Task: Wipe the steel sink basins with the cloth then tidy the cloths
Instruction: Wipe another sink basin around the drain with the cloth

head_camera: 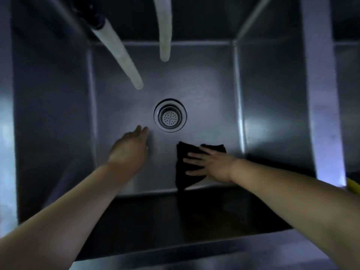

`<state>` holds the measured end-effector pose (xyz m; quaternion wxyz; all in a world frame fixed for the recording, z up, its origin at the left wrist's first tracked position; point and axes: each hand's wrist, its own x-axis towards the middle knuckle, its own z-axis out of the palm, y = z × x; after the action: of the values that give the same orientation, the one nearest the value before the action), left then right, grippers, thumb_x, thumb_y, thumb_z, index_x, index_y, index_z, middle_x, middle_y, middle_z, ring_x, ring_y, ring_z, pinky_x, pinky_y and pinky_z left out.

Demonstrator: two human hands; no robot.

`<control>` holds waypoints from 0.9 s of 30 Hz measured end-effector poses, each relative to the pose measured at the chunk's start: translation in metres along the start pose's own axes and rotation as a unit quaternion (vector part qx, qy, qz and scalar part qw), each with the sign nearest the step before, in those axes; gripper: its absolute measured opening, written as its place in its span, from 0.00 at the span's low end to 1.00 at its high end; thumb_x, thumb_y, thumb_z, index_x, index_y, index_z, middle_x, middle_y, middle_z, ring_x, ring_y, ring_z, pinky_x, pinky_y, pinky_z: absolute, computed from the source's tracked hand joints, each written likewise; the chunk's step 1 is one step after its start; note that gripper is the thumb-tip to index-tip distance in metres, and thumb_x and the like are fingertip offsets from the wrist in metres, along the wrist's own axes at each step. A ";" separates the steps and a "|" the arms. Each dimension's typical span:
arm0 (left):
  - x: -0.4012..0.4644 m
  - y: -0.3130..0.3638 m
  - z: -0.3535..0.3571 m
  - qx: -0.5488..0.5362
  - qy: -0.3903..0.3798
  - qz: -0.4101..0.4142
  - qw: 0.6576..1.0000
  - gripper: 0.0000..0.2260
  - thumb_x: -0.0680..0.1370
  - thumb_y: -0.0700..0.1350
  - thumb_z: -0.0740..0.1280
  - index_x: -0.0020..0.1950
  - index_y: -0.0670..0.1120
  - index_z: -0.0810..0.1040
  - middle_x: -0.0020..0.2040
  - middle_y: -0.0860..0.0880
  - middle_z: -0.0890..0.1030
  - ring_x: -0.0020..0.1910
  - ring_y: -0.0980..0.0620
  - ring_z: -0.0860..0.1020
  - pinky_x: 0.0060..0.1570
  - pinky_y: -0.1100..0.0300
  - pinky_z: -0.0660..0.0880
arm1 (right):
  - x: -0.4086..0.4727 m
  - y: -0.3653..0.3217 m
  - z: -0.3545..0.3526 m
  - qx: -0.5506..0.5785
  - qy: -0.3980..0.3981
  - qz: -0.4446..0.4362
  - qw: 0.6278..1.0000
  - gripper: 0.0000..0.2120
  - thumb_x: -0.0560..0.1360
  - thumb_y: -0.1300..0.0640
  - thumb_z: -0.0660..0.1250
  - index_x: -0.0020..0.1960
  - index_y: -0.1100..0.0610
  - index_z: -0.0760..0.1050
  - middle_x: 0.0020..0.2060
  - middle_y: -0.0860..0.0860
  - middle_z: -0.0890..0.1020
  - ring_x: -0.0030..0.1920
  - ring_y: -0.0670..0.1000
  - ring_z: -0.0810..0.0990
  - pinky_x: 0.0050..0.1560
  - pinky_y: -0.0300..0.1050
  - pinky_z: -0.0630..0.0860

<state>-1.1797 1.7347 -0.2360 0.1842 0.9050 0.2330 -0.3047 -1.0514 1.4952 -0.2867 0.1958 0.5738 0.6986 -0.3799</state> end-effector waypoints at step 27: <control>0.137 0.143 0.033 0.126 0.094 0.284 0.946 0.25 0.77 0.54 0.55 0.71 0.46 0.70 0.69 0.45 0.72 0.67 0.44 0.71 0.69 0.54 0.59 | -0.143 0.176 -0.152 -0.047 0.361 0.223 0.904 0.19 0.73 0.50 0.52 0.50 0.51 0.82 0.43 0.50 0.84 0.46 0.56 0.79 0.58 0.46 0.66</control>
<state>-1.0223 1.6436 -0.3206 0.1243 0.9741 -0.0575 -0.1799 -0.8216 1.5257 -0.1423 0.0369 0.8027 0.5921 -0.0602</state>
